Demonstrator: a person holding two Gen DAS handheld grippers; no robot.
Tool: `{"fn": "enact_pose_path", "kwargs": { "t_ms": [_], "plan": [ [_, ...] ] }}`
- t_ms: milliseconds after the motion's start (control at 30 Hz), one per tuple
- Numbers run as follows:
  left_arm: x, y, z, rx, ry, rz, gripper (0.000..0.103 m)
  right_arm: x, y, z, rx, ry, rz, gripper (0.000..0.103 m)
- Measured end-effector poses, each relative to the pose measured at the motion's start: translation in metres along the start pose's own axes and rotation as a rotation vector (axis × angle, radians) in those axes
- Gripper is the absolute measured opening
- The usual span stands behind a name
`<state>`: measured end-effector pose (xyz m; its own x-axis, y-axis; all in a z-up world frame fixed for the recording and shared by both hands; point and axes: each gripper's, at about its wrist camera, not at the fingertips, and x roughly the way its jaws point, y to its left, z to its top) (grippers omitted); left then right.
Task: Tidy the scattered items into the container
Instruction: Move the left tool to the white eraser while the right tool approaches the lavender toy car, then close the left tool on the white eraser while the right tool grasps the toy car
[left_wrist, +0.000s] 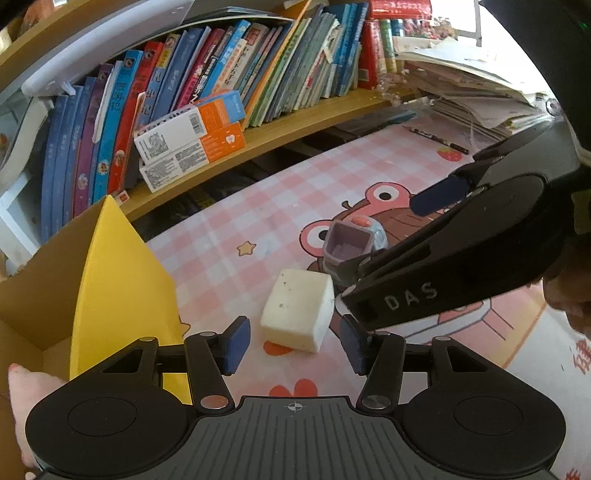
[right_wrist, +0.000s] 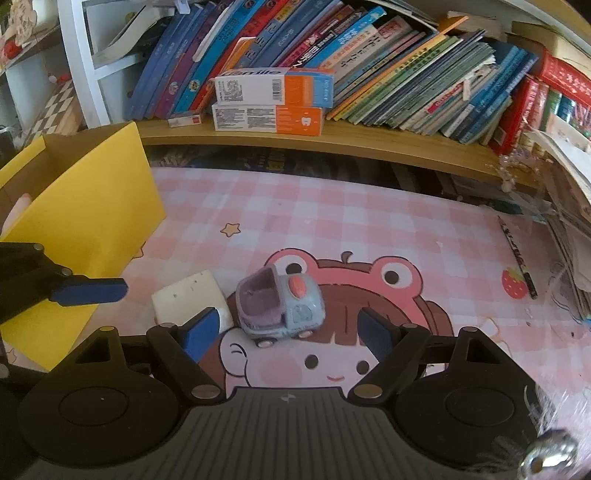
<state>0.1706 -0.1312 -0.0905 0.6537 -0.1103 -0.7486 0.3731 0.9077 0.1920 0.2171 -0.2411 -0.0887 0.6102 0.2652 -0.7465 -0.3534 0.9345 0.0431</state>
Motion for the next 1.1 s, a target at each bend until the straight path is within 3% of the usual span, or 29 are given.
{"fn": "enact_pose_path", "kwargs": {
  "t_ms": [267,633,933,1100],
  "plan": [
    [0.018,0.008,0.001,-0.062,0.04,0.024,0.055,0.014,0.0,0.004,0.003,0.021,0.013,0.082],
    [0.028,0.008,0.0,-0.074,0.031,0.019,0.057,0.029,0.0,0.009,0.014,0.04,0.026,0.082],
    [0.021,0.01,0.001,-0.081,-0.007,-0.026,0.056,0.028,-0.008,0.007,0.062,0.051,0.057,0.071],
    [0.022,0.007,0.001,-0.072,-0.006,-0.033,0.056,0.026,-0.006,0.006,0.059,0.048,0.06,0.07]
  ]
}}
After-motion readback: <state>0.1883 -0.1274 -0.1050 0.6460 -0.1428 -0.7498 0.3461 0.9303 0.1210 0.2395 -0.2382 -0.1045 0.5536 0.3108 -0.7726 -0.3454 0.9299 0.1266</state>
